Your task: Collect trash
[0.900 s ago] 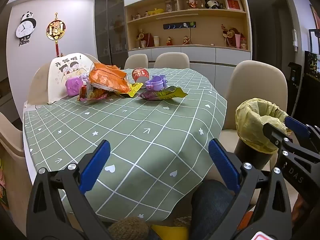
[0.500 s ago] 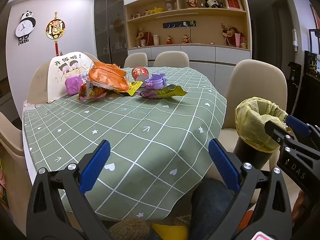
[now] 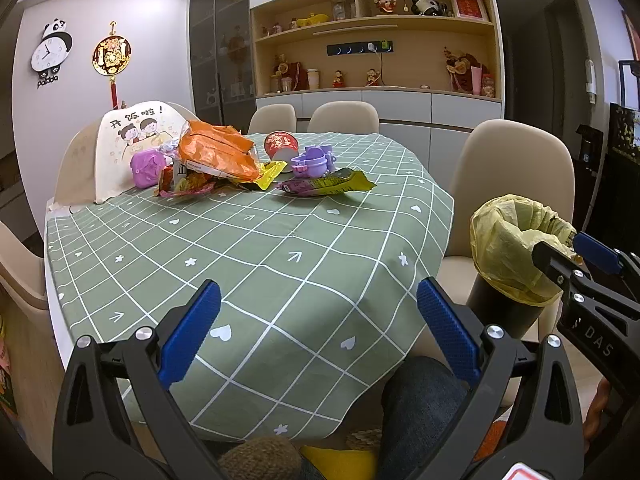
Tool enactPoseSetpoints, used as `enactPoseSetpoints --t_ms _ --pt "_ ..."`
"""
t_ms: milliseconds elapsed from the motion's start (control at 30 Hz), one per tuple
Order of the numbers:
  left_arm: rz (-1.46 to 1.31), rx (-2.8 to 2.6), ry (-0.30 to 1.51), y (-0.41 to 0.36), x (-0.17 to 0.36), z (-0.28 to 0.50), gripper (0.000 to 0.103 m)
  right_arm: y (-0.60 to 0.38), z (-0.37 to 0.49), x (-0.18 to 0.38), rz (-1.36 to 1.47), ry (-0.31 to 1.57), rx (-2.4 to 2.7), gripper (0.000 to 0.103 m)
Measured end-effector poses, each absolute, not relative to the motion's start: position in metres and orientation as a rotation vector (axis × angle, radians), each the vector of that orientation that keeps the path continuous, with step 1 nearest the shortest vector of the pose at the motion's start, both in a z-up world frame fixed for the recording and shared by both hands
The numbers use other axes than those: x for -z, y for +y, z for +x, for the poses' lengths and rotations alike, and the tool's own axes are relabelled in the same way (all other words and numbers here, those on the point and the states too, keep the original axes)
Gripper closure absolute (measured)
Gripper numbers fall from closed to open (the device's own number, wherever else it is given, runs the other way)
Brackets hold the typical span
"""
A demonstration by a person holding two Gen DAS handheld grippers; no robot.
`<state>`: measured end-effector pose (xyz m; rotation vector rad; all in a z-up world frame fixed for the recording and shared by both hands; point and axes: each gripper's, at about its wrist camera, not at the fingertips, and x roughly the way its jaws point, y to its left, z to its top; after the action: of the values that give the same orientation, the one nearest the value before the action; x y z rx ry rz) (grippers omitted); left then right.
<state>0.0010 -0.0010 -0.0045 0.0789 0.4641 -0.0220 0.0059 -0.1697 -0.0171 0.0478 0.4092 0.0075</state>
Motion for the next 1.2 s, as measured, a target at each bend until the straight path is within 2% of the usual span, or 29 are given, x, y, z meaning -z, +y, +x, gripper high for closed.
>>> enactPoseSetpoints --t_ms 1200 --pt "0.074 0.023 0.471 0.0027 0.0025 0.0008 0.009 -0.1699 0.006 0.017 0.056 0.409 -0.009 0.043"
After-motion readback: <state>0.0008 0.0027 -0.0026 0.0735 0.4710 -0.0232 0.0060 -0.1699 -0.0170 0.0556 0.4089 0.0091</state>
